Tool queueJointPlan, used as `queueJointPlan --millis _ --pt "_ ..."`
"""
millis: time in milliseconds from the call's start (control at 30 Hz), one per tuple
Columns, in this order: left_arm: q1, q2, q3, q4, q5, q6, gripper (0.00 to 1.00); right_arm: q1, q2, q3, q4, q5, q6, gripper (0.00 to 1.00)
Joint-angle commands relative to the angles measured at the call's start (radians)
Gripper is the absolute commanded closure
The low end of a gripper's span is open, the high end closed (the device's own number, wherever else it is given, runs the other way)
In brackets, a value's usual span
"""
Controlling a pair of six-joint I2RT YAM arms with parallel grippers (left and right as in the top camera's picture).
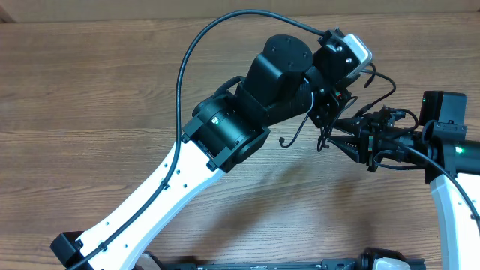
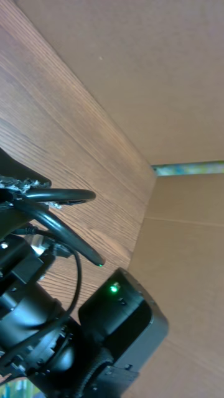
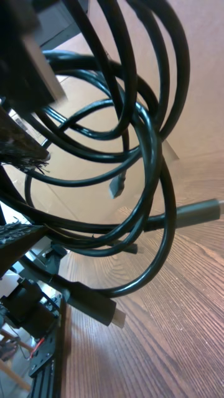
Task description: Untangle cables
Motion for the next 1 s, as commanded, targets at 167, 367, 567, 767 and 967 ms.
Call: queueJointPlan --millis 167,367,567,767,967 --pt "-0.033 -0.002 0.013 0.019 -0.008 -0.029 0.96 0.005 0.002 0.019 0.008 -0.004 0.034 0.7" --pt "-0.039 -0.002 0.013 0.014 -0.008 -0.029 0.96 0.005 0.002 0.019 0.022 -0.001 0.041 0.75" --pt "-0.039 -0.002 0.013 0.008 -0.008 -0.029 0.96 0.005 0.002 0.019 0.026 -0.001 0.041 0.83" --pt "-0.04 -0.002 0.013 0.007 0.022 -0.036 0.96 0.005 0.002 0.019 0.039 -0.001 0.045 0.83" --pt "-0.04 -0.002 0.013 0.003 0.022 -0.036 0.96 0.005 0.002 0.019 0.052 -0.001 0.06 0.85"
